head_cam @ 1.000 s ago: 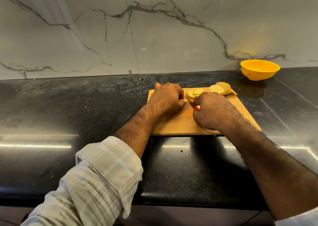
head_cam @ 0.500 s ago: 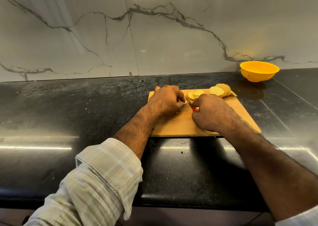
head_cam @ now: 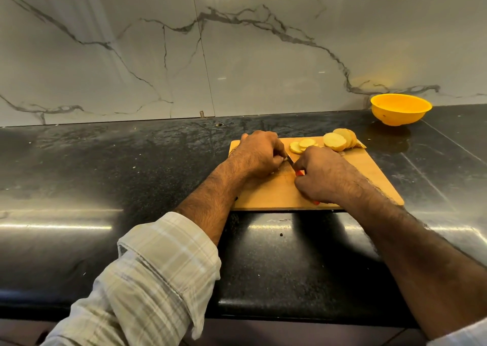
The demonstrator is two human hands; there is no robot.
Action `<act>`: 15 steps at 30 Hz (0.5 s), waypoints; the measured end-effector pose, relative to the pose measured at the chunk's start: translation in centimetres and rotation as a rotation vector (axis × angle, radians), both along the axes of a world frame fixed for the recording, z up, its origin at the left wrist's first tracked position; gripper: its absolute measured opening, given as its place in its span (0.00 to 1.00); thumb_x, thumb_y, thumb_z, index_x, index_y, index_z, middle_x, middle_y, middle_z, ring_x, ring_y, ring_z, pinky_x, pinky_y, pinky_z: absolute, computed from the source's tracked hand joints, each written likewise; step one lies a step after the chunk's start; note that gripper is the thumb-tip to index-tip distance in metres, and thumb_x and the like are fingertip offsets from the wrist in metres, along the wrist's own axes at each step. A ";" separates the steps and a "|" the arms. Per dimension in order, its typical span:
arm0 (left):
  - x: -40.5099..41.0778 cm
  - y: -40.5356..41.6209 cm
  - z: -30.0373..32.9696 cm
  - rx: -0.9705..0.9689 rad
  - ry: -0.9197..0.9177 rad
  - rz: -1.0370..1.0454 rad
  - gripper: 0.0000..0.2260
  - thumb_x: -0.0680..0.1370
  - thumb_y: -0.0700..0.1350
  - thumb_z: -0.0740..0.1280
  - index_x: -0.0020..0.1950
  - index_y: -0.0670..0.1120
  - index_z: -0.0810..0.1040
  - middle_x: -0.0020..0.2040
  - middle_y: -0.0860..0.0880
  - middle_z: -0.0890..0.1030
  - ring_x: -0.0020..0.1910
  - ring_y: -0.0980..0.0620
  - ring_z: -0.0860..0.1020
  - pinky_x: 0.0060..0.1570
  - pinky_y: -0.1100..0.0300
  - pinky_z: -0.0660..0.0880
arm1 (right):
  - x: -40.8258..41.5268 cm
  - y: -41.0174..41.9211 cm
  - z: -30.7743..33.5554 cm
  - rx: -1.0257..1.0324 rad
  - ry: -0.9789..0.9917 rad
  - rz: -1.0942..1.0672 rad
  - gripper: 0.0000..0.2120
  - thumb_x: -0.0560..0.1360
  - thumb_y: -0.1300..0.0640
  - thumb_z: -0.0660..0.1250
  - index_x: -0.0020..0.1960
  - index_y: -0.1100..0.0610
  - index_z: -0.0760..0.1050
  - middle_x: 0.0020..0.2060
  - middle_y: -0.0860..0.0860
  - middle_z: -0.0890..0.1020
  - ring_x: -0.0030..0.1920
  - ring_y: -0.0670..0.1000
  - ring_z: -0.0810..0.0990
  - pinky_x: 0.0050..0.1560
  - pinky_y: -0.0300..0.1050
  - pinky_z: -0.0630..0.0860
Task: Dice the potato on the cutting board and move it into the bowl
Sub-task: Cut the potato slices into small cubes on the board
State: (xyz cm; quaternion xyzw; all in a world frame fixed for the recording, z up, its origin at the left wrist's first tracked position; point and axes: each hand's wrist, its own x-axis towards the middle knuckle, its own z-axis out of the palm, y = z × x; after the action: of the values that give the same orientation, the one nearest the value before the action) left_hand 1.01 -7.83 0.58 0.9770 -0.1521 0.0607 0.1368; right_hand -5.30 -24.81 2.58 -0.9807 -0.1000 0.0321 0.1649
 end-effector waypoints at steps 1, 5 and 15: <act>0.0 0.2 -0.1 -0.012 -0.002 -0.002 0.06 0.81 0.50 0.72 0.56 0.56 0.88 0.51 0.59 0.78 0.59 0.53 0.76 0.69 0.38 0.68 | -0.1 0.0 -0.1 0.006 -0.014 -0.003 0.21 0.78 0.53 0.72 0.71 0.51 0.78 0.54 0.50 0.81 0.53 0.51 0.78 0.50 0.44 0.79; 0.2 0.7 -0.4 -0.072 -0.006 0.006 0.05 0.80 0.48 0.73 0.54 0.53 0.88 0.52 0.57 0.81 0.58 0.52 0.78 0.68 0.39 0.73 | -0.1 0.1 -0.2 0.028 -0.081 -0.012 0.20 0.77 0.52 0.72 0.69 0.50 0.80 0.57 0.51 0.83 0.53 0.51 0.80 0.52 0.47 0.83; 0.3 0.3 -0.4 -0.050 -0.016 0.017 0.05 0.79 0.49 0.73 0.53 0.54 0.88 0.53 0.58 0.81 0.57 0.55 0.77 0.72 0.39 0.68 | 0.2 0.5 -0.6 0.034 -0.034 0.012 0.21 0.77 0.54 0.73 0.70 0.51 0.79 0.55 0.49 0.81 0.53 0.50 0.79 0.51 0.45 0.81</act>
State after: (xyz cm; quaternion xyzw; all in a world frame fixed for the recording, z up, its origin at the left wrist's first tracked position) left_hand 1.28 -7.53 0.18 0.9739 -0.1432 0.0735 0.1597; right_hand -5.14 -24.29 2.01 -0.9776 -0.1090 0.0146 0.1794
